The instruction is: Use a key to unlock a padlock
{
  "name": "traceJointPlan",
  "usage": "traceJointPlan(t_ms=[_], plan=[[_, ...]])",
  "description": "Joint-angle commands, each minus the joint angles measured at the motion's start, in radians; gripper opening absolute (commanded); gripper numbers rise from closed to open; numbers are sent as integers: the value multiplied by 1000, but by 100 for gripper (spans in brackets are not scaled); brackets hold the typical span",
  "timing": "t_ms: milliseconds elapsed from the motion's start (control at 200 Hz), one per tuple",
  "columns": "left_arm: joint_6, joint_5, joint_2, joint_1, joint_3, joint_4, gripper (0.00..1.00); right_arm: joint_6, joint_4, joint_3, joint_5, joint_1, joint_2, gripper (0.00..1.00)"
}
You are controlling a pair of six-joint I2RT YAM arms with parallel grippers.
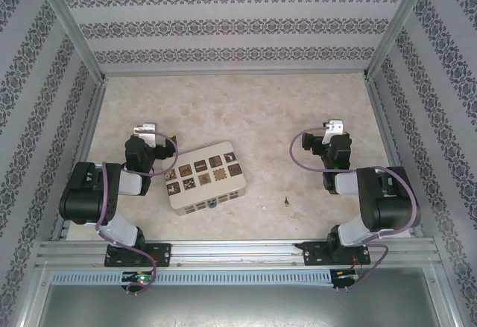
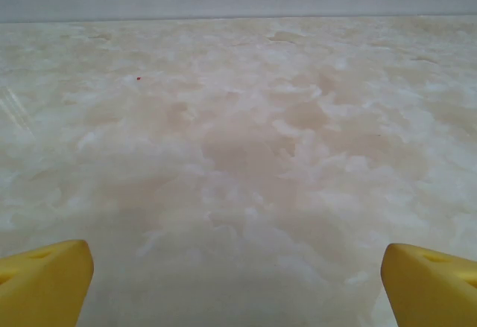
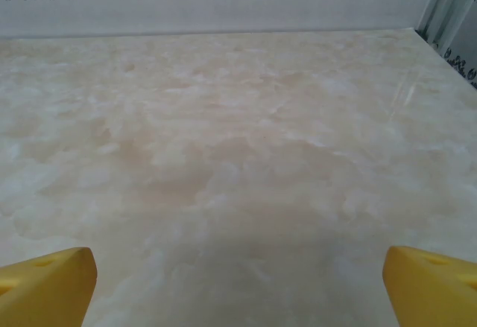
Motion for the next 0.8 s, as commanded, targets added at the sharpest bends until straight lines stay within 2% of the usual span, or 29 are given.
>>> traceJointPlan(t_ms=[0, 425, 794], plan=[[19, 27, -4, 9, 13, -20, 99, -7, 23, 14, 11, 3, 2, 99], [17, 26, -4, 9, 13, -20, 99, -6, 23, 14, 12, 3, 0, 99], [-3, -38, -6, 9, 21, -33, 99, -6, 23, 14, 12, 3, 0, 98]])
